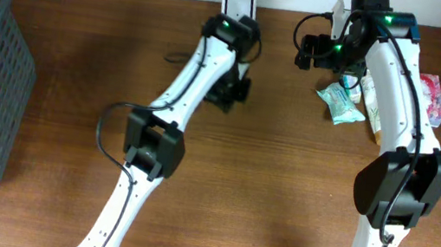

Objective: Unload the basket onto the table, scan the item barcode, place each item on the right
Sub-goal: 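Push the orange Kleenex packet toward table center with the left gripper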

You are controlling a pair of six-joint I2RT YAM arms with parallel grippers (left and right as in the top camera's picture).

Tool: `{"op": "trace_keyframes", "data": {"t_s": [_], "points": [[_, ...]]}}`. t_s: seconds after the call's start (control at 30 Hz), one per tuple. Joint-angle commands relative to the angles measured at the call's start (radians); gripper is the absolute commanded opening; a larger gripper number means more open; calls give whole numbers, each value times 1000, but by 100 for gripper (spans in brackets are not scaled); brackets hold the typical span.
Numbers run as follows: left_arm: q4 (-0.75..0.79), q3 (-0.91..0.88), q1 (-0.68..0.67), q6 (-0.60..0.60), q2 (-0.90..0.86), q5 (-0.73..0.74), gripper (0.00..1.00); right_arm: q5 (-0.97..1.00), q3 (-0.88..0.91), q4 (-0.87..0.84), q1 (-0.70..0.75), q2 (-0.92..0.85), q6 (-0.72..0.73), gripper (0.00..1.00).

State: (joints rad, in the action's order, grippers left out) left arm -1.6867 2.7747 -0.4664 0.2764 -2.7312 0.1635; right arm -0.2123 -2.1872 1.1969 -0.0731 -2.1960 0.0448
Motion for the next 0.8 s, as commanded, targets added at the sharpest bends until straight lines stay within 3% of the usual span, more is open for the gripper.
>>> {"op": "trace_keyframes", "data": {"t_s": [0.0,0.1,0.13,0.2,0.27,0.37,0.47,0.7,0.77], "points": [[-2,62,137,52,11,-175,0,-13,-11,0,-5,20,-3,99],[-2,57,287,41,15,-119,0,-13,-11,0,-5,20,-3,99],[-2,57,325,-8,34,-27,0,-13,-11,0,-5,20,-3,99],[-2,26,348,-26,108,-3,0,-13,-11,0,-5,20,-3,99],[-2,-183,358,-36,243,-108,0,-13,-11,1,-5,20,-3,99],[31,-502,358,-23,280,-108,0,-13,-11,0,-5,20,-3,99],[271,-685,358,-1,279,-96,0,-13,-11,0,-5,20,-3,99],[472,-697,217,74,276,60,0,-13,-11,0,-5,20,-3,99],[579,-696,109,76,276,218,0,-13,-11,1,-5,20,-3,99]]}}
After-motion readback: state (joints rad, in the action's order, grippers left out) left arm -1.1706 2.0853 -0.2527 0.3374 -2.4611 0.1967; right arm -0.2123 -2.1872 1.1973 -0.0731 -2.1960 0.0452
